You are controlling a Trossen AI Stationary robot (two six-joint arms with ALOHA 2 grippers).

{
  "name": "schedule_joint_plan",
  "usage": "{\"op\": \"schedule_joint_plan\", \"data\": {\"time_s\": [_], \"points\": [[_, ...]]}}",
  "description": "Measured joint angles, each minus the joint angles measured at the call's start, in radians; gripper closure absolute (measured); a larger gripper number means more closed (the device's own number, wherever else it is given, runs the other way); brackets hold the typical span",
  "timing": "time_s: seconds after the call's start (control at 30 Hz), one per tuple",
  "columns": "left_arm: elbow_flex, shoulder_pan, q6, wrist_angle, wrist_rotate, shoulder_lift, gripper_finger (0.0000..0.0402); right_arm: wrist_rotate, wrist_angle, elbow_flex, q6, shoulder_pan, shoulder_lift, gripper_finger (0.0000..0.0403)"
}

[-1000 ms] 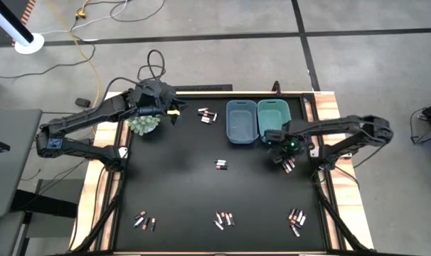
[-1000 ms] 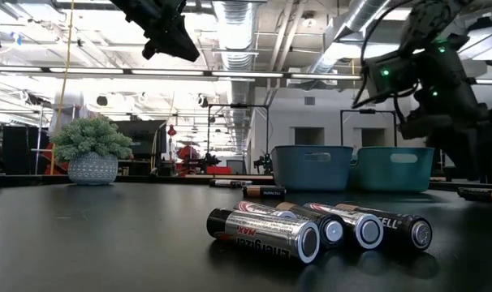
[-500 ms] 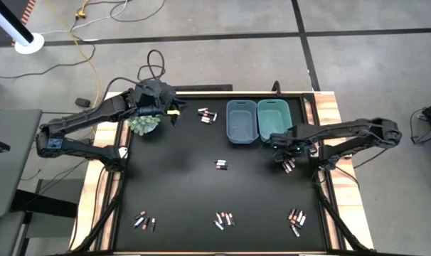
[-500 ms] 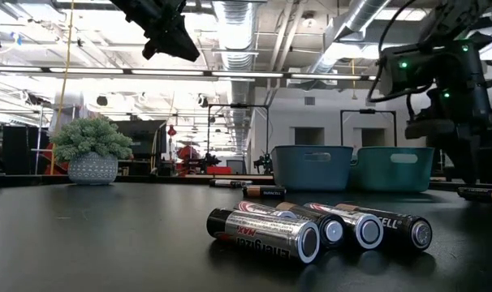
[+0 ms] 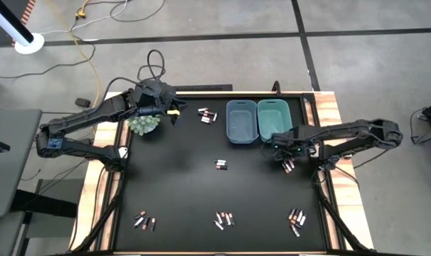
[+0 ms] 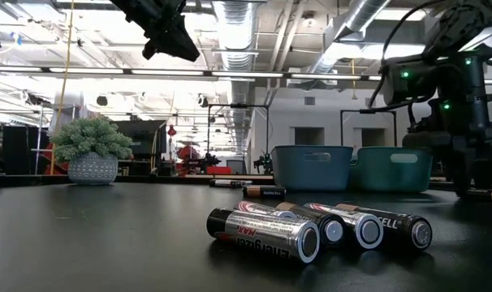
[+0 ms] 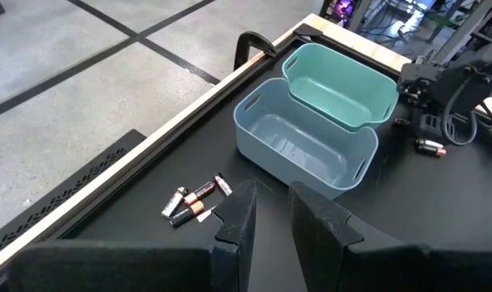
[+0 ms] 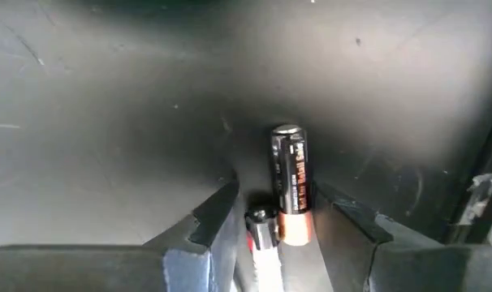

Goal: Sort batteries
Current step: Put the black battery into the green bin

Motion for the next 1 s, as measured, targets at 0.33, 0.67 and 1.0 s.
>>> {"op": "schedule_joint_plan", "data": {"time_s": [0.33, 0.67, 1.0], "points": [[0.0, 0.0, 0.0, 0.0, 0.0, 0.0, 0.0331, 0.019, 0.007, 0.0, -0.014, -0.025, 0.0, 0.0235], [0.0, 0.0, 0.0, 0.0, 0.0, 0.0, 0.0331, 0.022, 0.03, -0.022, -0.009, -0.04, 0.0, 0.0276], [0.0, 0.0, 0.0, -0.003, 0.0, 0.0, 0.0331, 0.009, 0.075, -0.065, -0.001, -0.043, -0.015, 0.0342]]}}
